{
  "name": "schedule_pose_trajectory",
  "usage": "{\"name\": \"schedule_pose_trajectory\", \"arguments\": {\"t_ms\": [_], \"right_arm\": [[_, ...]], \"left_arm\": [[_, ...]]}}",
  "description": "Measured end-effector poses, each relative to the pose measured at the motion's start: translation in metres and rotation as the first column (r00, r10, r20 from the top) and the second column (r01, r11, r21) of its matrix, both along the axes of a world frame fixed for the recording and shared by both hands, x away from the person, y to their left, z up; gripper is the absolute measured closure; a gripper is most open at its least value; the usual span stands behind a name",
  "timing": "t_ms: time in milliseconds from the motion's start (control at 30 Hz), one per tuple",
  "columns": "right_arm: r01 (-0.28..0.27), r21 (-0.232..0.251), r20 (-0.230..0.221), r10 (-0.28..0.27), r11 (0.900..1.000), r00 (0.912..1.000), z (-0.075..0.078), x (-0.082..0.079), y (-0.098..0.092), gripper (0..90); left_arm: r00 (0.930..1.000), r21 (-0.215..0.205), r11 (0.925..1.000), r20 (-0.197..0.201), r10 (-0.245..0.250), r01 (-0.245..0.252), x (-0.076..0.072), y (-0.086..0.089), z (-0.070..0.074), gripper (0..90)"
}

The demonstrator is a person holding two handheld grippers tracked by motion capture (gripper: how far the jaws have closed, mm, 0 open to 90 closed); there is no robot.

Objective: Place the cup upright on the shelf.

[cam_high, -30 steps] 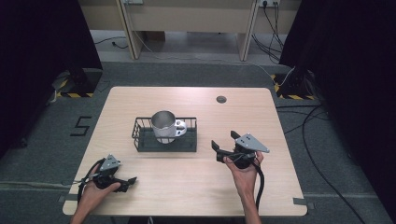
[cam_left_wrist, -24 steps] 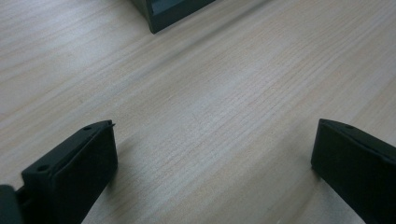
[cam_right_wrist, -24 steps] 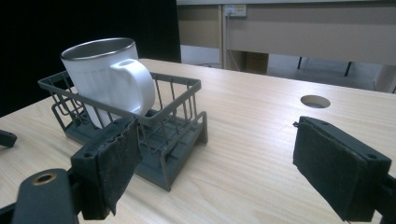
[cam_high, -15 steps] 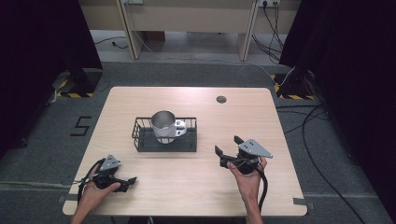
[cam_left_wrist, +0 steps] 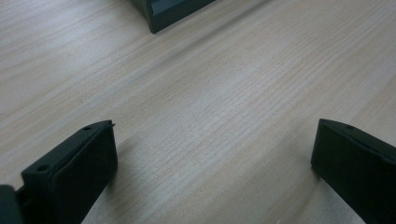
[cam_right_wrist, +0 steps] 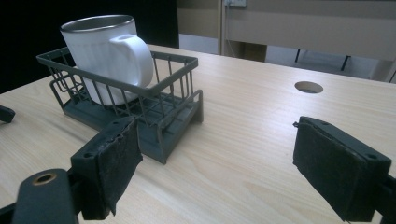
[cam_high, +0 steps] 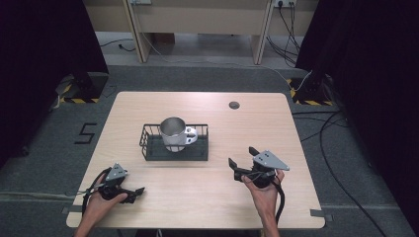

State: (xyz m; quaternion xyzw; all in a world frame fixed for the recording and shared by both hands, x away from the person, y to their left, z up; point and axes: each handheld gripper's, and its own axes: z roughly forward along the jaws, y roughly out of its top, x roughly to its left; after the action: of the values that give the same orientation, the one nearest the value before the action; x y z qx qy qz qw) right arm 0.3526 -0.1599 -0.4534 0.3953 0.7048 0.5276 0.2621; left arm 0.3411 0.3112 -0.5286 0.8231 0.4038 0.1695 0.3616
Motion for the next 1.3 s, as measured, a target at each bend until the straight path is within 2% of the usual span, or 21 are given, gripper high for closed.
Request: {"name": "schedule_pose_trajectory", "arguments": {"t_ms": [333,700,1300], "right_arm": [[-0.002,-0.018,-0.022,0.002,1.000,0.9997,-0.007,-0.008,-0.010,15.4],[0.007,-0.038,-0.070,-0.009,0.999,0.9975,-0.025,-0.017,-0.023,15.4],[-0.019,-0.061,-0.158,0.009,0.998,0.9874,-0.047,-0.029,-0.030,15.4]], "left_arm": [[1.0000,0.000,1.0000,0.000,0.000,0.000,0.000,0.000,0.000,0.0],[1.0000,0.000,1.0000,0.000,0.000,0.000,0.000,0.000,0.000,0.0],[1.0000,0.002,1.0000,-0.001,-0.002,0.002,0.000,0.000,0.000,0.0]]}}
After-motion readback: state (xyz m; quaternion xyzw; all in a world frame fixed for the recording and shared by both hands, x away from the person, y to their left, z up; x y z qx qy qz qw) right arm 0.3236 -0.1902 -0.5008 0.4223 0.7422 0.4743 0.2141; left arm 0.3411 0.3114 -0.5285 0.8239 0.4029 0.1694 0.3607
